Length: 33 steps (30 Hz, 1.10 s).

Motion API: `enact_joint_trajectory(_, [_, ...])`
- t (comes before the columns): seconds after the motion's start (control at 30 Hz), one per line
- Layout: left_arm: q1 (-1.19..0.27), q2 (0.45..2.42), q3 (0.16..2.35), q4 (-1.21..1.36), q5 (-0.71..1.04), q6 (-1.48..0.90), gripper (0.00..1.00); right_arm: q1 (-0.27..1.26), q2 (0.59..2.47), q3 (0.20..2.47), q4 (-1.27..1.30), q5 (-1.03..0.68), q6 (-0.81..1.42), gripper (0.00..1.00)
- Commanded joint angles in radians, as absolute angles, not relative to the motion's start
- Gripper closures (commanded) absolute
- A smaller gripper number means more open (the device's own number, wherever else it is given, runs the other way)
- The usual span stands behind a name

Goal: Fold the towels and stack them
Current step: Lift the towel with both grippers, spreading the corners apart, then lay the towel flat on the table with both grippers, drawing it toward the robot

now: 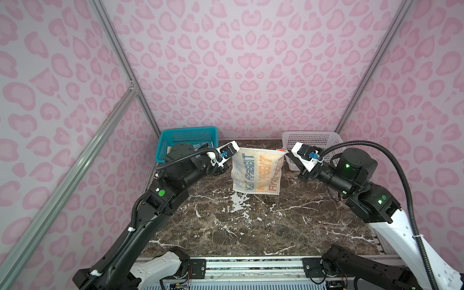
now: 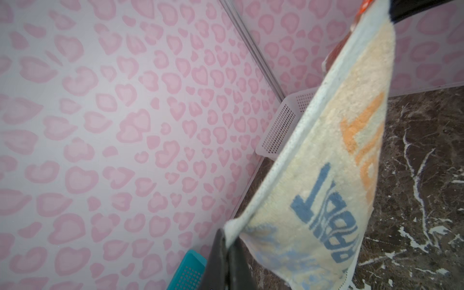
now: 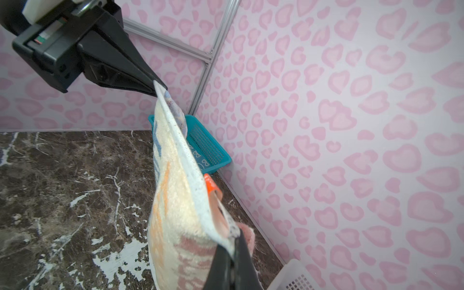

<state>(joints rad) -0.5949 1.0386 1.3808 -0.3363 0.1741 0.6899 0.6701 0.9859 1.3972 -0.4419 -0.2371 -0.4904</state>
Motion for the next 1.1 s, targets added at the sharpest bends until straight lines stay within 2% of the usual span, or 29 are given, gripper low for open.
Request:
enact_joint_trajectory(0.0, [-0.597,0.994,1.417,-0.400,0.268,0.669,0.97,0.732,0.978,1.449,-0.539,-0.240,-0.505,1.00])
enact_joint_trajectory(0.27, [-0.601,0.960,1.487,-0.366,0.384,0.585,0.97,0.793,0.979,1.544,-0.534,-0.169,-0.448,1.00])
enact_joint_trajectory(0.4, [-0.594,1.022,1.500,-0.357,0.320,0.587,0.97,0.767,1.001,1.532,-0.517,-0.053,-0.442,1.00])
enact_joint_trajectory(0.6, [-0.530,1.216,1.525,-0.391,0.226,0.601,0.97,0.506,1.139,1.533,-0.549,-0.228,-0.337,1.00])
enact_joint_trajectory(0.8, [-0.448,1.447,1.542,-0.415,0.205,0.599,0.97,0.386,1.341,1.444,-0.535,-0.297,-0.307,1.00])
enact_joint_trajectory(1.07, [-0.399,1.806,1.677,-0.393,0.129,0.619,0.97,0.325,1.667,1.560,-0.525,-0.194,-0.300,1.00])
